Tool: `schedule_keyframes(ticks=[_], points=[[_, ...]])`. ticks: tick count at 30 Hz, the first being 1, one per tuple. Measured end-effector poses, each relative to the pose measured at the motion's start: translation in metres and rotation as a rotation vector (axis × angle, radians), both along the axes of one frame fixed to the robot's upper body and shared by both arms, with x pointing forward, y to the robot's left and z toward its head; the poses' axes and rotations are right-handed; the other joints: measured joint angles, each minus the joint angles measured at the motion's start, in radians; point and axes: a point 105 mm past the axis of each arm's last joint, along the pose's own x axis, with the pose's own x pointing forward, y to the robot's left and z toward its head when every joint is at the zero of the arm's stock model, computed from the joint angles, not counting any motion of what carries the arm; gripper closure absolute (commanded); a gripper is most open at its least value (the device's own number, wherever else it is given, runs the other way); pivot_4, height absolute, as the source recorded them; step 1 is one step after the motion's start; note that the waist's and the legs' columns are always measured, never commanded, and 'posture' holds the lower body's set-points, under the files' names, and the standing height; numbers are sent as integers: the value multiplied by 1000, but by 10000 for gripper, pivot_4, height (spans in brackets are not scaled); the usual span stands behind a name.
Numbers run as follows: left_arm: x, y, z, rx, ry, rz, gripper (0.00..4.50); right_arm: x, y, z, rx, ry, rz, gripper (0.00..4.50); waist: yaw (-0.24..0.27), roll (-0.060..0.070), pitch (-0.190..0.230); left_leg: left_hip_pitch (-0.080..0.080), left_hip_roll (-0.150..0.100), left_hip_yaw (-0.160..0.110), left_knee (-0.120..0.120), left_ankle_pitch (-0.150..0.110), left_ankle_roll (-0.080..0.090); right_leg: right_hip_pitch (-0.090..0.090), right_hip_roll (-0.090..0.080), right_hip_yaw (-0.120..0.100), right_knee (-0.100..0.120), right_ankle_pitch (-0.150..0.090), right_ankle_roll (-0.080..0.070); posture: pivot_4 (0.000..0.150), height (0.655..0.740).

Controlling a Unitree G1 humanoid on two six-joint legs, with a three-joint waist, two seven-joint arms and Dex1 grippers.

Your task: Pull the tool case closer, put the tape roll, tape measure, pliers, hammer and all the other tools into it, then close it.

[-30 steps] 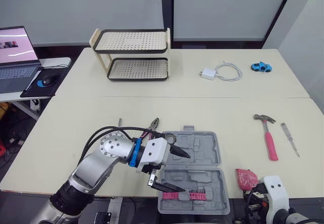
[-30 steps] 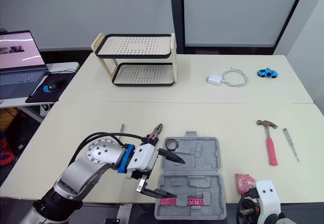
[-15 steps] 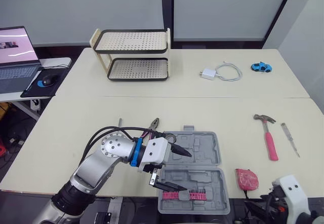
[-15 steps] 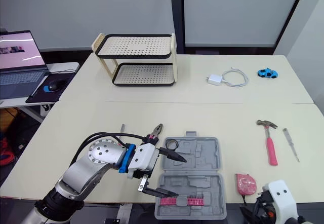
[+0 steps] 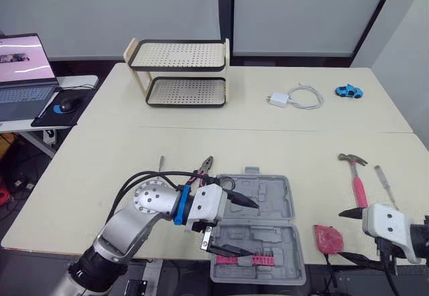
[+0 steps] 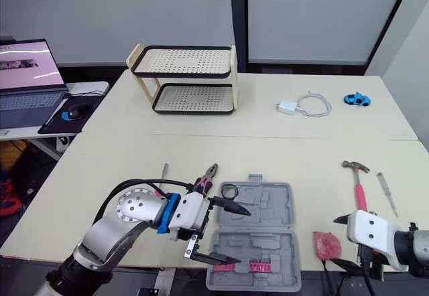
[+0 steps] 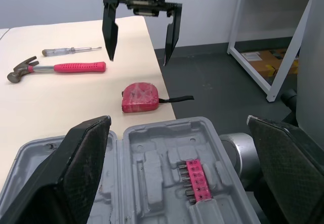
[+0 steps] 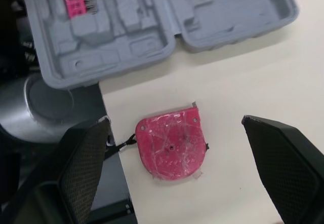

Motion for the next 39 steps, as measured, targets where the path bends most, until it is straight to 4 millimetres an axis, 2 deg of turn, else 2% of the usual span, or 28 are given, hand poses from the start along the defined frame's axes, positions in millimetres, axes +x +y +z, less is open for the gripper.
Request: schedule_keyframes(ticks=[6,17,26,39], points=[[-2,1,0,3,1,-3,0,2,1,-23,-19,45,35,308,7,0,0,0,0,0,0,0,0,0,0,0,0,0,0,1500,7400],[-7,-1,-2,0,12,-11,0,18,-15,-40,-83,54,28,308,10,1,0,0,-1,-1,0,0,0,0,0,0,0,0,0,1500,7400],[-9,-4,-4,-5,-2,-19,0,17,-17,-51,-108,81,64,308,12,1,0,0,-1,-1,0,0,0,0,0,0,-1,0,0,1500,7400],[-9,-4,-4,-4,-3,-17,0,22,-15,-57,-103,78,74,308,16,1,0,0,-1,-1,0,0,0,0,0,0,-1,0,0,1500,7400]])
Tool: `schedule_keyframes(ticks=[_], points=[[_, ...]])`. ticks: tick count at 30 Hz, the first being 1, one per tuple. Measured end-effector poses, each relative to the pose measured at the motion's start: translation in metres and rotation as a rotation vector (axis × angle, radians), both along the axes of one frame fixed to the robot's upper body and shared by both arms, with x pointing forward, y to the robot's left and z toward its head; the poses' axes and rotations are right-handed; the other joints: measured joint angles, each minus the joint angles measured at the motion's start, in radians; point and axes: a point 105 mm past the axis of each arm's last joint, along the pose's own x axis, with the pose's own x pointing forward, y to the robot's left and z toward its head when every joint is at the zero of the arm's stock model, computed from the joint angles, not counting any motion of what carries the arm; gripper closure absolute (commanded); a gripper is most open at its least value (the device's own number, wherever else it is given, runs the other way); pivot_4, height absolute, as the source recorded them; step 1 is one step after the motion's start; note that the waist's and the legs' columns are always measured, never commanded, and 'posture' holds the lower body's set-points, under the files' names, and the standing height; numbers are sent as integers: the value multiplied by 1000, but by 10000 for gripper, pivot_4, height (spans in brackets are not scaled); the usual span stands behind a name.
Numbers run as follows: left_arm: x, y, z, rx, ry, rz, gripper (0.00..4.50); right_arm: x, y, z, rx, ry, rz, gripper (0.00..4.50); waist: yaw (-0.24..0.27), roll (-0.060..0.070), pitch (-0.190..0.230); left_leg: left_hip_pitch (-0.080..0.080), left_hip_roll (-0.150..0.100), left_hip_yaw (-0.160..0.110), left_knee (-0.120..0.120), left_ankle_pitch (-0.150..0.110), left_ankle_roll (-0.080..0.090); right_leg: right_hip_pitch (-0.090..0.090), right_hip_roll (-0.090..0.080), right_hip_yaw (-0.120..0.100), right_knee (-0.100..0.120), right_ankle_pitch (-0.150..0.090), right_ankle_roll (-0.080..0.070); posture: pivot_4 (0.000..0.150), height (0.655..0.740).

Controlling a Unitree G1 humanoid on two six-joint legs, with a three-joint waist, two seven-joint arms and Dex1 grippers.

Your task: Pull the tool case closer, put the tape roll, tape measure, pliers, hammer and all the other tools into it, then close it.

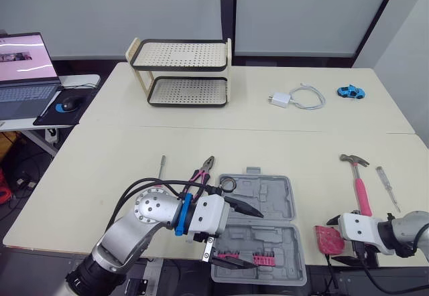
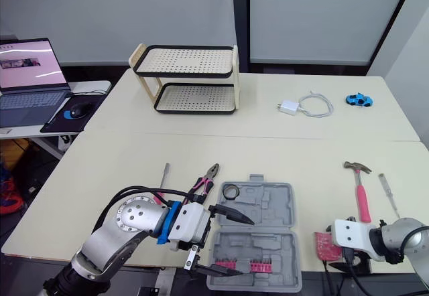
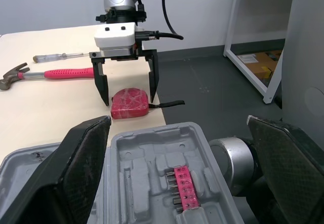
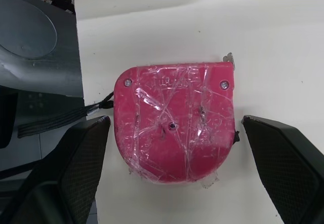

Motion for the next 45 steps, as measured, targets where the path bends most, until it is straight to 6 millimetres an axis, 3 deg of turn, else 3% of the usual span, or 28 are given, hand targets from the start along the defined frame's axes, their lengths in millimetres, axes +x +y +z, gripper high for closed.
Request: schedule_keyframes(ticks=[3,7,14,19,24,29,35,45], points=[[0,0,0,1,0,0,0,1,-1,-2,-13,-4,0,1940,0,0,0,0,0,0,0,0,0,0,0,0,0,0,0,1500,7400],[1,0,0,5,3,0,0,1,0,-4,-14,-10,-3,12631,0,0,0,0,0,0,0,0,0,0,0,0,0,0,0,1500,7400],[3,4,1,13,14,14,0,1,5,1,8,-13,-9,12717,1,1,0,0,0,-1,0,0,0,0,0,0,0,0,0,1500,7400],[18,14,2,30,7,86,0,5,13,35,-7,-30,-42,12717,1,3,2,0,0,-1,0,0,0,-1,0,0,0,0,0,1500,7400],[36,19,1,49,23,176,0,25,40,78,6,-71,-80,12716,0,3,3,-2,-1,-2,0,0,0,-2,0,-1,0,0,0,1500,7400],[53,29,5,73,7,266,0,44,62,96,-19,-53,-92,12716,1,3,4,-5,0,-4,0,0,-1,-3,0,-3,-4,0,0,1500,7400],[70,40,1,119,-16,341,0,68,94,92,-34,1,-39,12716,-3,2,4,-10,-1,-5,0,2,-4,-6,-1,-4,-8,1,1,1500,7400],[78,41,-5,170,-60,378,0,98,107,66,-164,44,-3,12716,-2,2,4,-12,-2,-5,0,3,-5,-8,-1,-4,-7,1,1,1500,7400]])
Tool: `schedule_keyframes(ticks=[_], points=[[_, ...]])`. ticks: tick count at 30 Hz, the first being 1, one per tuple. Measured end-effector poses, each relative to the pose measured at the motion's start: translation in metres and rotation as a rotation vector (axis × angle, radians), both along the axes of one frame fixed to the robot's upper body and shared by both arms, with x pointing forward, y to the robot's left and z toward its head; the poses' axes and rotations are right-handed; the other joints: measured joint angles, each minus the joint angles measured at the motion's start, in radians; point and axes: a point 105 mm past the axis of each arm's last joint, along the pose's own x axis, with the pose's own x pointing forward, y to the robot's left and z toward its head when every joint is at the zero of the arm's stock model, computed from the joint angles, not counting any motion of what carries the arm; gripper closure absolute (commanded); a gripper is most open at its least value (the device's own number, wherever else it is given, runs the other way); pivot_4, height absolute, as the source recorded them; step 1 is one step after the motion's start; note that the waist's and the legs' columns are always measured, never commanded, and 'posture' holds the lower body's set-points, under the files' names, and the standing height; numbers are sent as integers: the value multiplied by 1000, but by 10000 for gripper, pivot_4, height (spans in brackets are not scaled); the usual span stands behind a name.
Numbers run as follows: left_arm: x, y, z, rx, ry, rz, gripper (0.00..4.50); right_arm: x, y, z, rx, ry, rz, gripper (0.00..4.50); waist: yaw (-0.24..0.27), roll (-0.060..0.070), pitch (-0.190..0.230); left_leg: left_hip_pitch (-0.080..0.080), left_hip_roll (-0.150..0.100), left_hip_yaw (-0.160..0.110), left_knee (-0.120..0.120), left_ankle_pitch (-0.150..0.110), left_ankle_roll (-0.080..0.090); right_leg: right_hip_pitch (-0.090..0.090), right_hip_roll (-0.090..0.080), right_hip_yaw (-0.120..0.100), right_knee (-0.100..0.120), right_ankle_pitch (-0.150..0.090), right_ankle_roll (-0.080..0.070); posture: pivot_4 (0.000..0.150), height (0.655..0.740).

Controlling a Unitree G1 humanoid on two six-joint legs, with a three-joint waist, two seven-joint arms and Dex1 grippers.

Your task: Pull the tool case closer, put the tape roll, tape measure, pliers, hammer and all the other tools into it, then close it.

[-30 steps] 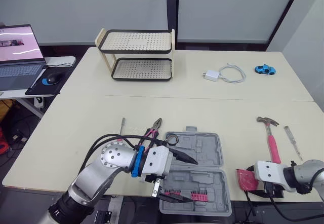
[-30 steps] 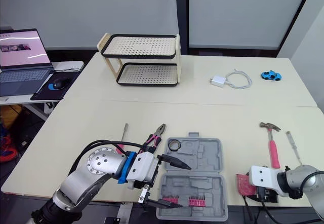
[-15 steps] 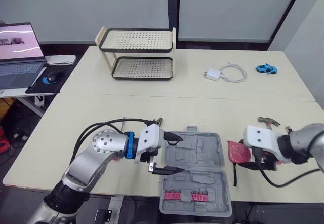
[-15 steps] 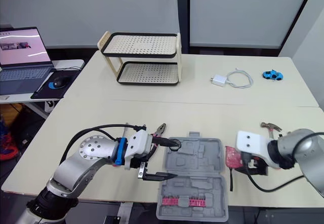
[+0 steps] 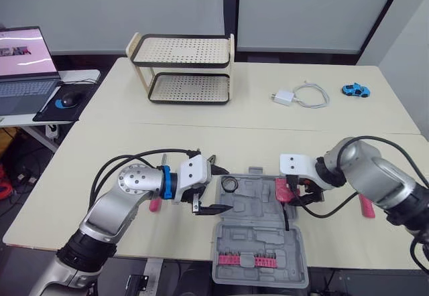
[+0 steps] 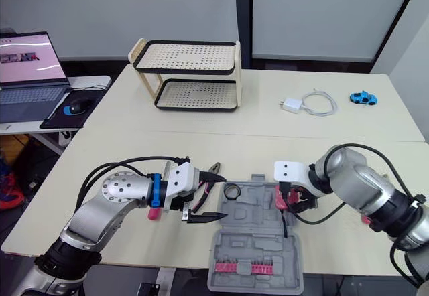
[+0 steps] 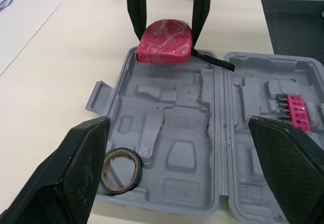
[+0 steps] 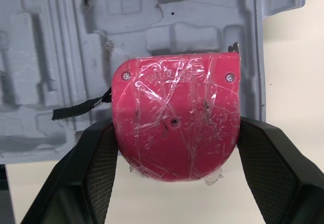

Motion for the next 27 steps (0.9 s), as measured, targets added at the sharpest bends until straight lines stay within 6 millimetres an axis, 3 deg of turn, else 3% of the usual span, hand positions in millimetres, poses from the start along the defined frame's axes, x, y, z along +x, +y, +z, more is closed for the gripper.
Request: schedule_keyframes(ticks=[13,27], points=[[1,0,-7,28,-9,4,0,12,5,-19,-59,25,13,12716,-15,0,0,0,0,0,0,0,0,-1,0,0,1,0,0,1500,7400],[-3,-6,-7,25,-9,-20,0,22,14,-22,-75,1,34,12716,-20,0,0,-1,-1,1,1,0,0,-6,0,3,8,0,0,1500,7400]])
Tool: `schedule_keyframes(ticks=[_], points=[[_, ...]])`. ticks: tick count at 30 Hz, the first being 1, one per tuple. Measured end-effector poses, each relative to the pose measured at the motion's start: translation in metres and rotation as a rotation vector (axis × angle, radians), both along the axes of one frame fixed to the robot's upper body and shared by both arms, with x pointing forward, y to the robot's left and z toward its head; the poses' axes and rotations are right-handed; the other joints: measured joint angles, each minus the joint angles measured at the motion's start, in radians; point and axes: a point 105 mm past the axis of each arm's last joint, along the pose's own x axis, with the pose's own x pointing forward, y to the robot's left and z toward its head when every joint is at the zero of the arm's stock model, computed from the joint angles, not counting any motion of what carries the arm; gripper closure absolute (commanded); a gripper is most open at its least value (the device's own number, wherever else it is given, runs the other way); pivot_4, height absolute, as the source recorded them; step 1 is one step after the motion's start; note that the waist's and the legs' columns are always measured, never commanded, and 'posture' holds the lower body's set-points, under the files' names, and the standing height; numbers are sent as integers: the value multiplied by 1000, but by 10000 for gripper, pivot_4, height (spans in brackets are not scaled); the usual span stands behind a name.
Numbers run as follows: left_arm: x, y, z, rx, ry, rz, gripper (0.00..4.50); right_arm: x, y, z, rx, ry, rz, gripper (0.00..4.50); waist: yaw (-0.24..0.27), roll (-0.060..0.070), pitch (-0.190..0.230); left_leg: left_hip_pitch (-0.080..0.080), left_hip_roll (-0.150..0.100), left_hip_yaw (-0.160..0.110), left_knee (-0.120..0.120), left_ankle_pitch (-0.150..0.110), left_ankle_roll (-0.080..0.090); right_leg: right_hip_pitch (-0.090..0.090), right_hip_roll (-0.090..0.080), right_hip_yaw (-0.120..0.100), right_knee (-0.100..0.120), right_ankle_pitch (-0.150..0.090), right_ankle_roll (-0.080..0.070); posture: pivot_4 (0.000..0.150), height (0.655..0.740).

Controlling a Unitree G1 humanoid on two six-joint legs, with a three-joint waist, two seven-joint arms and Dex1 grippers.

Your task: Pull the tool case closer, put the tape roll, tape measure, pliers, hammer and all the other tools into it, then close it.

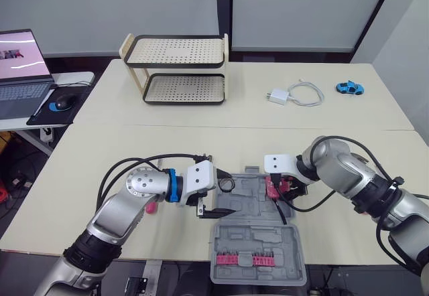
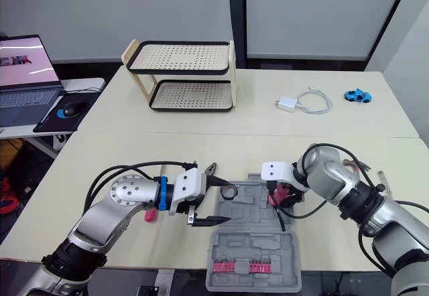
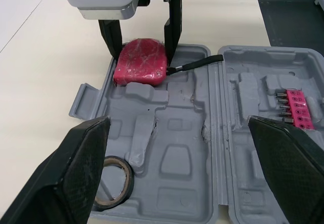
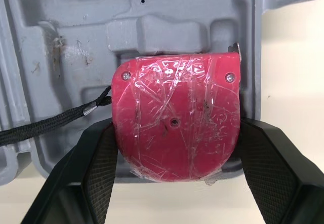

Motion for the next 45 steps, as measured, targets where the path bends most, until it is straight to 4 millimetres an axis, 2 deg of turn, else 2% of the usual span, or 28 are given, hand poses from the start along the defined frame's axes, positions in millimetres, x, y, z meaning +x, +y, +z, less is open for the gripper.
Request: schedule_keyframes(ticks=[5,7,9,16,25,27,30,36,41,45], points=[[1,-2,2,-4,-7,-4,0,1,2,0,-1,-7,13,12716,0,0,0,-1,0,0,0,2,-3,-4,0,1,6,0,0,1500,7400],[1,-3,3,-9,-8,-6,0,1,2,0,0,-8,17,5176,0,0,0,-1,0,0,0,2,-3,-4,0,1,6,0,0,1500,7400],[0,-3,2,-8,-6,-7,0,0,3,0,2,0,20,483,0,0,0,-1,0,0,0,2,-3,-4,0,1,6,0,0,1500,7400],[0,-4,2,-12,5,-4,0,0,7,13,35,-12,21,483,0,0,0,-1,0,0,0,2,-3,-5,0,1,6,0,0,1500,7400],[0,-5,2,-16,14,-2,0,-12,16,46,186,-35,82,483,0,0,0,-1,0,0,0,2,-3,-5,0,1,6,0,0,1500,7400],[0,-4,2,-19,18,2,0,-14,13,45,219,-47,75,483,1,0,0,-1,0,0,0,2,-3,-5,0,1,6,0,0,1500,7400],[1,-4,3,-28,26,6,0,-21,10,38,264,-40,54,9606,1,0,0,-2,0,0,0,2,-3,-5,0,1,6,0,0,1500,7400],[1,-3,5,-38,27,5,0,-24,5,37,290,-63,29,31997,-2,0,0,-2,1,0,0,2,-3,-6,0,1,7,0,0,1500,7400],[2,-4,6,-38,25,4,0,-24,4,36,319,-75,14,31997,0,0,0,-2,0,0,0,2,-3,-5,0,1,6,0,0,1500,7400],[2,-3,7,-41,23,6,0,-26,5,35,432,-146,42,31997,1,-1,0,-2,0,0,0,2,-3,-5,0,0,6,0,0,1500,7400]])
